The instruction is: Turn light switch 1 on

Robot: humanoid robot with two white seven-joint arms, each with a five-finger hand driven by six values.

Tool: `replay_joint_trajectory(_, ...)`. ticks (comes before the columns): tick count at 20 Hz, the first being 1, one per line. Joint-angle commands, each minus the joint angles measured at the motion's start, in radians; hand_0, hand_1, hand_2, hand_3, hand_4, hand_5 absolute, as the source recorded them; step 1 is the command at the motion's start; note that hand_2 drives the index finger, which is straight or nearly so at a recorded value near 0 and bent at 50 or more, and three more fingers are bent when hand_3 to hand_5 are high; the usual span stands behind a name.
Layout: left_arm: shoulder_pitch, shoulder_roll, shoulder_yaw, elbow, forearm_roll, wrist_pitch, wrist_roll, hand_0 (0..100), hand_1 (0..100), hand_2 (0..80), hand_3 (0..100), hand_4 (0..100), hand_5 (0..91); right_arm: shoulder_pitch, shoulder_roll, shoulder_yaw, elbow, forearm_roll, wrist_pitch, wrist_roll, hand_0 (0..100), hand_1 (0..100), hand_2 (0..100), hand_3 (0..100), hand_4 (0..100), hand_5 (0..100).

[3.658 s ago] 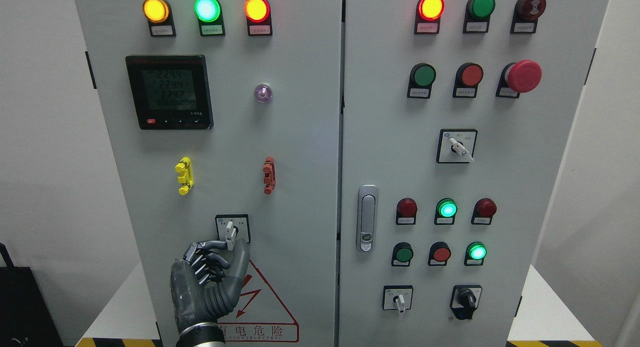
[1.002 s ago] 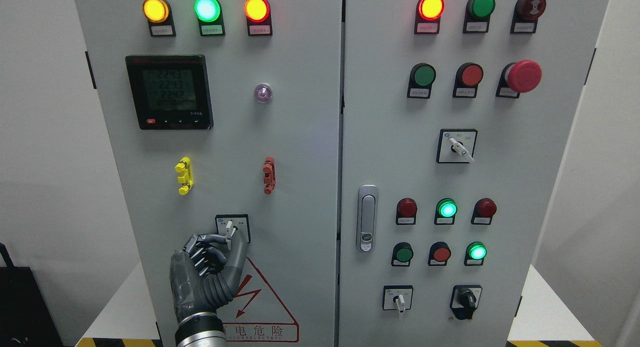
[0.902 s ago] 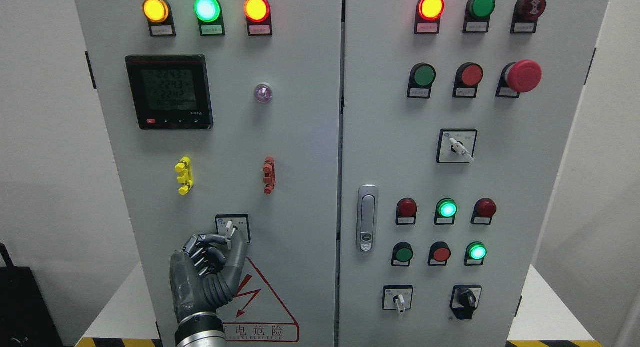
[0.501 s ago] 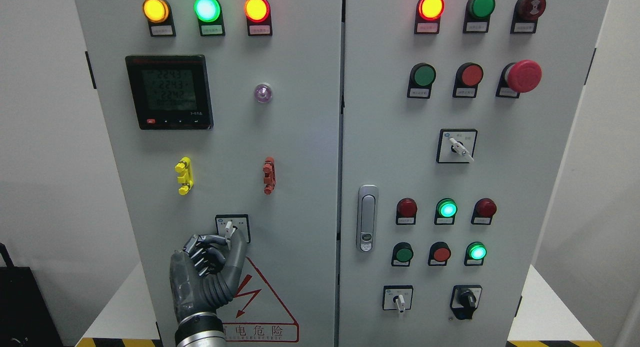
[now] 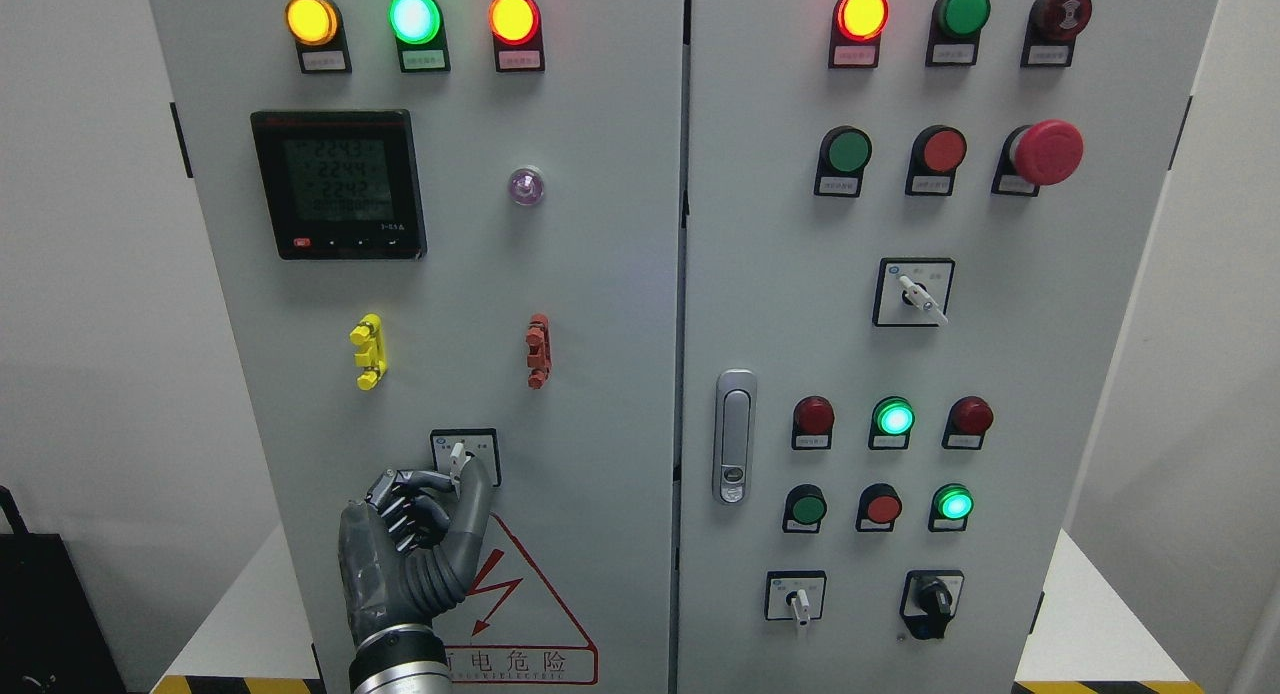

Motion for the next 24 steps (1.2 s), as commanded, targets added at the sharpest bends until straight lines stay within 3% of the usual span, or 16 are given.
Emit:
replay_joint_trajectory(1,0.0,0.002,0.0,0.001,-0.003,0.001,0.0,29,64,62.7,95,93,86.7,0.0,0.0,0.0,0.0,0.0,-0.001,-0.001,5,0,0,0,0,0)
replay_joint_trajectory(14,0.0,0.005,-0.001,0.004,-0.009,0.003,-0.001,30,61,62.6,95,93,86.7,0.0,0.0,0.0,0.0,0.0,-0.001,-0.001,5,0,0,0,0,0)
replay_joint_trajectory(24,0.0,0.005,-0.008,0.007,-0.022,0.003,-0.005,37,62,62.1,96,93,86.7,0.0,0.0,0.0,0.0,0.0,-0.001,0.001,5,0,0,0,0,0)
